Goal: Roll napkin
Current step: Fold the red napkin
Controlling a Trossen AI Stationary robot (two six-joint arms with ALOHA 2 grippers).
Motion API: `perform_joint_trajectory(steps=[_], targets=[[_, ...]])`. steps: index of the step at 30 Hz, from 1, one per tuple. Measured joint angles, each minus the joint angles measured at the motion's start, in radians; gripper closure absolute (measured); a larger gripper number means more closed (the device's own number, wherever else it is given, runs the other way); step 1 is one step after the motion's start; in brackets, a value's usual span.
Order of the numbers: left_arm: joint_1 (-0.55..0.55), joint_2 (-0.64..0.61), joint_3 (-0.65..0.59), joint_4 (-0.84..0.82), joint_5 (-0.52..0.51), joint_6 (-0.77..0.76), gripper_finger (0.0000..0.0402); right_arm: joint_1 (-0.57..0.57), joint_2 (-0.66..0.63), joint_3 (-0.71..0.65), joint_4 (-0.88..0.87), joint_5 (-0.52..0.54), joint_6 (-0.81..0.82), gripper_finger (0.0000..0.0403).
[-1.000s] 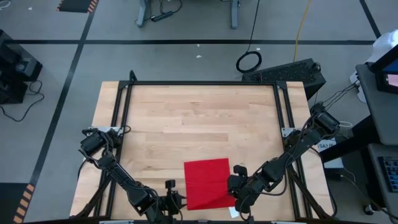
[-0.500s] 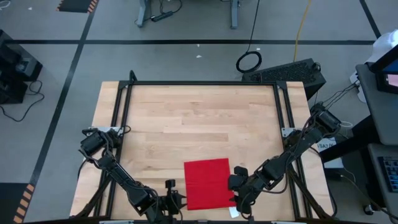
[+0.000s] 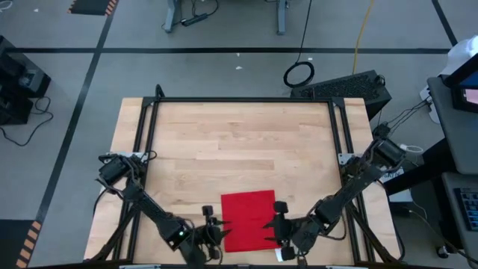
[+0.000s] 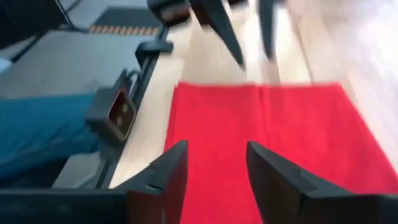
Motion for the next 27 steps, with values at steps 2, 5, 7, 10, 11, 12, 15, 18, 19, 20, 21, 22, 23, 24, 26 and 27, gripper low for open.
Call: perform_joint_trajectory(steps=[2, 5, 7, 10, 11, 12, 15, 18, 19, 20, 21, 22, 23, 24, 26, 27], targets=[[0.030, 0.000, -0.046, 0.126, 0.027, 0.067, 0.0275, -0.017, 0.047, -0.034, 0.128, 0.028, -0.078, 0.0271], [0.082, 0.000, -0.123, 0.283, 0.093, 0.085, 0.0275, -0.065, 0.120, -0.099, 0.305, 0.029, -0.152, 0.0305], [0.108, 0.000, -0.174, 0.333, 0.110, 0.079, 0.0275, -0.100, 0.160, -0.141, 0.431, 0.030, -0.177, 0.0329], [0.134, 0.000, -0.236, 0.353, 0.116, 0.015, 0.0275, -0.147, 0.228, -0.199, 0.617, 0.027, -0.210, 0.0361], [0.140, 0.000, -0.256, 0.351, 0.133, -0.017, 0.0275, -0.159, 0.252, -0.216, 0.670, 0.023, -0.216, 0.0369], [0.147, 0.001, -0.277, 0.344, 0.152, -0.047, 0.0275, -0.172, 0.275, -0.229, 0.722, 0.011, -0.217, 0.0378], [0.156, 0.000, -0.322, 0.346, 0.169, -0.120, 0.0275, -0.198, 0.337, -0.252, 0.805, 0.006, -0.185, 0.0397], [0.160, -0.011, -0.348, 0.349, 0.165, -0.125, 0.0275, -0.220, 0.383, -0.253, 0.842, 0.004, -0.142, 0.0400], [0.163, -0.018, -0.353, 0.344, 0.166, -0.113, 0.0275, -0.227, 0.389, -0.254, 0.857, 0.002, -0.136, 0.0398], [0.165, -0.028, -0.355, 0.339, 0.169, -0.095, 0.0275, -0.232, 0.391, -0.254, 0.869, 0.002, -0.135, 0.0396], [0.168, -0.042, -0.357, 0.329, 0.177, -0.073, 0.0275, -0.238, 0.382, -0.255, 0.868, 0.002, -0.143, 0.0395], [0.171, -0.058, -0.358, 0.322, 0.180, -0.051, 0.0275, -0.243, 0.362, -0.256, 0.861, 0.003, -0.159, 0.0395], [0.172, -0.082, -0.359, 0.317, 0.180, -0.025, 0.0275, -0.247, 0.337, -0.256, 0.861, 0.003, -0.184, 0.0395], [0.172, -0.115, -0.359, 0.303, 0.180, 0.000, 0.0275, -0.250, 0.304, -0.255, 0.861, 0.005, -0.213, 0.0395], [0.174, -0.190, -0.356, 0.273, 0.175, 0.036, 0.0275, -0.258, 0.226, -0.254, 0.830, 0.006, -0.275, 0.0397], [0.175, -0.224, -0.355, 0.253, 0.162, 0.056, 0.0275, -0.262, 0.187, -0.254, 0.790, 0.006, -0.306, 0.0397]])
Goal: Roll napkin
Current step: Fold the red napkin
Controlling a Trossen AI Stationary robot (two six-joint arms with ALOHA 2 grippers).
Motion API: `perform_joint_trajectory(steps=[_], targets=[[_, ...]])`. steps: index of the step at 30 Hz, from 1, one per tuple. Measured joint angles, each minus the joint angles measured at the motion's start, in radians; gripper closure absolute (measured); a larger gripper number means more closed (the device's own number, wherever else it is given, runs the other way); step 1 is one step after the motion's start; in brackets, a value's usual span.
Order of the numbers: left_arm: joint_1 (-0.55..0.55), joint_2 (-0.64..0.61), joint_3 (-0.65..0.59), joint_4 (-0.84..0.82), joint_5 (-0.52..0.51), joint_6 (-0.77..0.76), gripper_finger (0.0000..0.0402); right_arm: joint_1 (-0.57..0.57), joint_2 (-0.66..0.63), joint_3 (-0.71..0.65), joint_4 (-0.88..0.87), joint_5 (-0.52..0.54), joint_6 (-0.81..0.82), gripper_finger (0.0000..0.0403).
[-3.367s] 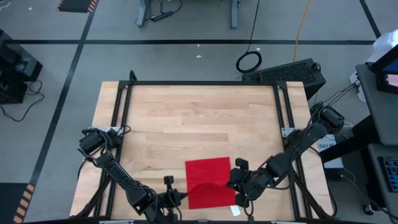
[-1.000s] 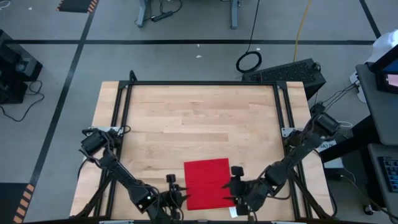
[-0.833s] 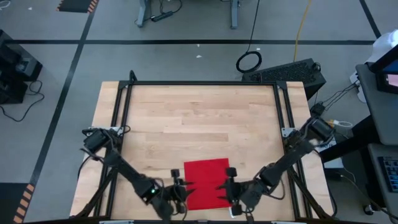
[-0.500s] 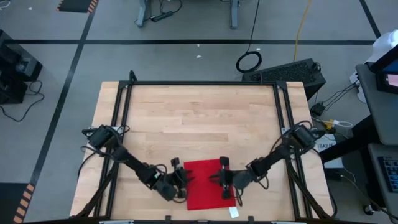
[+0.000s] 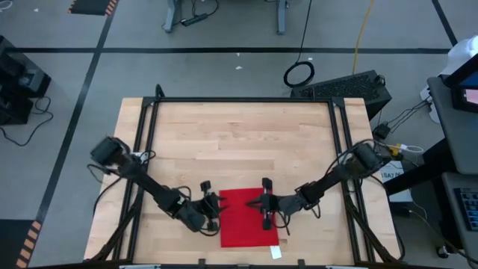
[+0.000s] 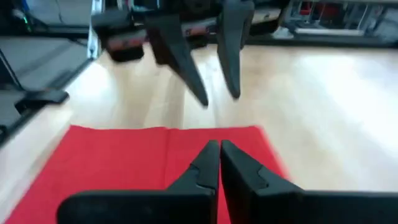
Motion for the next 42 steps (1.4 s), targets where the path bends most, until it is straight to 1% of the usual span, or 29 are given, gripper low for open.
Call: perform_joint_trajectory(steps=[2, 4, 6, 7, 8, 10, 13, 15, 17, 20, 23, 25, 29, 34, 37, 39, 42], targets=[[0.010, -0.056, -0.002, -0.030, -0.012, 0.059, 0.0275, -0.011, -0.070, 0.000, -0.086, -0.001, -0.053, 0.0397], [0.032, -0.081, -0.002, -0.015, -0.009, 0.137, 0.0275, -0.032, -0.121, -0.002, -0.153, -0.001, -0.087, 0.0397], [0.067, -0.082, -0.010, -0.001, 0.034, 0.182, 0.0275, -0.063, -0.133, -0.013, -0.159, -0.013, -0.092, 0.0397], [0.089, -0.078, -0.022, 0.010, 0.067, 0.186, 0.0275, -0.082, -0.130, -0.026, -0.157, -0.042, -0.090, 0.0397], [0.114, -0.066, -0.033, 0.028, 0.103, 0.184, 0.0275, -0.099, -0.115, -0.038, -0.149, -0.071, -0.081, 0.0397], [0.155, -0.033, -0.065, 0.116, 0.171, 0.182, 0.0275, -0.132, -0.072, -0.052, -0.112, -0.122, -0.037, 0.0397], [0.197, 0.026, -0.107, 0.248, 0.235, 0.183, 0.0275, -0.164, 0.013, -0.055, -0.101, -0.131, 0.023, 0.0397], [0.221, 0.063, -0.119, 0.271, 0.264, 0.177, 0.0275, -0.180, 0.078, -0.057, -0.088, -0.129, 0.048, 0.0397], [0.245, 0.102, -0.124, 0.262, 0.292, 0.159, 0.0275, -0.193, 0.124, -0.052, -0.038, -0.128, 0.065, 0.0397], [0.269, 0.138, -0.132, 0.270, 0.297, 0.128, 0.0275, -0.207, 0.171, -0.052, 0.028, -0.119, 0.067, 0.0397], [0.286, 0.142, -0.151, 0.264, 0.273, 0.134, 0.0275, -0.224, 0.173, -0.053, 0.053, -0.099, 0.030, 0.0397], [0.298, 0.116, -0.164, 0.229, 0.226, 0.170, 0.0275, -0.241, 0.157, -0.055, 0.042, -0.080, -0.009, 0.0397], [0.330, 0.039, -0.169, 0.070, 0.175, 0.252, 0.0275, -0.292, 0.116, -0.058, 0.010, -0.080, -0.072, 0.0397], [0.394, -0.072, -0.176, -0.085, 0.152, 0.352, 0.0275, -0.362, 0.051, -0.057, 0.027, -0.083, -0.148, 0.0397], [0.424, -0.144, -0.173, -0.069, 0.148, 0.409, 0.0275, -0.385, -0.018, -0.057, 0.034, -0.090, -0.184, 0.0397], [0.431, -0.198, -0.173, -0.063, 0.148, 0.434, 0.0275, -0.391, -0.075, -0.057, 0.016, -0.119, -0.192, 0.0397], [0.418, -0.280, -0.172, -0.067, 0.148, 0.432, 0.0275, -0.387, -0.139, -0.057, 0.002, -0.217, -0.183, 0.0397]])
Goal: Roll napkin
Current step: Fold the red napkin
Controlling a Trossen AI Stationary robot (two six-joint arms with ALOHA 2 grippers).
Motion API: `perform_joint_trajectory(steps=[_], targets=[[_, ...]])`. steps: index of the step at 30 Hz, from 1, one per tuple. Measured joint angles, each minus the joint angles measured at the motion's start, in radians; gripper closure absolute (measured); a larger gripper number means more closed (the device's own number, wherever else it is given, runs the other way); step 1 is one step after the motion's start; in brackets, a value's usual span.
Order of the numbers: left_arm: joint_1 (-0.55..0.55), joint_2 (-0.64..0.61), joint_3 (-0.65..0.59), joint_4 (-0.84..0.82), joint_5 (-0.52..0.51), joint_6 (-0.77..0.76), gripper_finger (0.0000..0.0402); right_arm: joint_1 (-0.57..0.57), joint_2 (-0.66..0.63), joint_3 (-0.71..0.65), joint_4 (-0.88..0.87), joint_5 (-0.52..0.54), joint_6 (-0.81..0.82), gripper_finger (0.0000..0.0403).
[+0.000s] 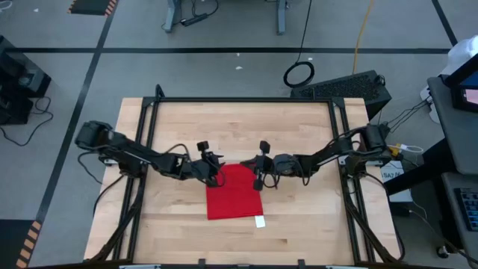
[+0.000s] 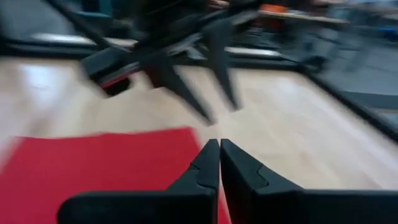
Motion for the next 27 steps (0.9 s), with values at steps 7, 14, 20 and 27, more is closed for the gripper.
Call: perform_joint_trajectory(steps=[7, 14, 20, 27], targets=[[-0.097, -0.058, 0.002, 0.052, 0.190, -0.230, 0.0275, 0.083, 0.020, 0.000, -0.003, -0.178, 0.164, 0.0397], [-0.297, 0.111, 0.003, 0.261, 0.218, -0.381, 0.0275, 0.165, 0.180, 0.002, 0.020, -0.174, 0.249, 0.0397], [-0.418, 0.300, 0.002, 0.335, 0.218, -0.493, 0.0275, 0.172, 0.284, 0.004, 0.039, -0.122, 0.316, 0.0397], [-0.494, 0.360, 0.003, 0.342, 0.193, -0.610, 0.0275, 0.172, 0.294, 0.004, 0.036, -0.118, 0.328, 0.0397]])
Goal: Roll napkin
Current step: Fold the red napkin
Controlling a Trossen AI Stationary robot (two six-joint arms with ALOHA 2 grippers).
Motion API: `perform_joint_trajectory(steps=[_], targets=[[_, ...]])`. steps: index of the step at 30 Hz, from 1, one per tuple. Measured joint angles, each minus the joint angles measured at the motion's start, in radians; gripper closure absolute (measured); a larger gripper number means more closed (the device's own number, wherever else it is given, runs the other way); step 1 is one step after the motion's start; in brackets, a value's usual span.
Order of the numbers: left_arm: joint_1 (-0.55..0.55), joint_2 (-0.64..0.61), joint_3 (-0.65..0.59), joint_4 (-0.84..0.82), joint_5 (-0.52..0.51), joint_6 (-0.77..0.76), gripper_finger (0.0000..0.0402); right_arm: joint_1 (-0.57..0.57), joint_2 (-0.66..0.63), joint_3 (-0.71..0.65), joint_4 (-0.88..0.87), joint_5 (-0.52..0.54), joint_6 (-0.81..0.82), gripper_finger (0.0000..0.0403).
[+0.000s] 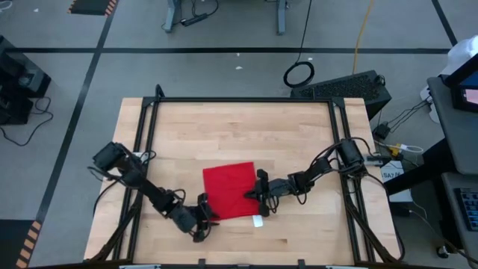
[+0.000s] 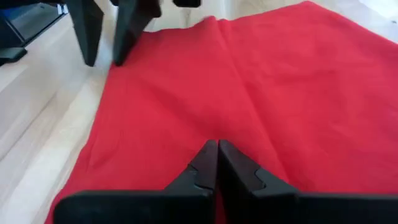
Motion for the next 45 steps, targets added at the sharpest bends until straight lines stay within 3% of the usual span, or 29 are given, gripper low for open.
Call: perform_joint_trajectory(steps=[6, 13, 16, 27, 36, 45], targets=[[-0.036, -0.087, -0.002, -0.018, -0.025, 0.034, 0.0275, 0.000, -0.050, -0.005, -0.022, -0.008, -0.011, 0.0397], [-0.038, -0.156, -0.001, -0.050, -0.228, 0.127, 0.0275, 0.043, -0.125, -0.001, 0.075, -0.031, -0.015, 0.0397], [-0.020, -0.155, -0.001, -0.095, -0.264, 0.131, 0.0275, 0.087, -0.112, 0.033, 0.103, -0.004, -0.022, 0.0397], [0.064, -0.148, -0.001, -0.139, -0.220, 0.116, 0.0275, 0.170, 0.083, 0.142, 0.074, 0.157, 0.048, 0.0397], [0.089, -0.148, -0.002, -0.476, -0.217, -0.032, 0.0275, 0.204, 0.156, 0.151, 0.159, 0.225, 0.077, 0.0397], [0.165, -0.150, 0.000, -0.489, -0.230, 0.148, 0.0275, 0.210, 0.129, 0.146, 0.244, 0.244, 0.050, 0.0397]])
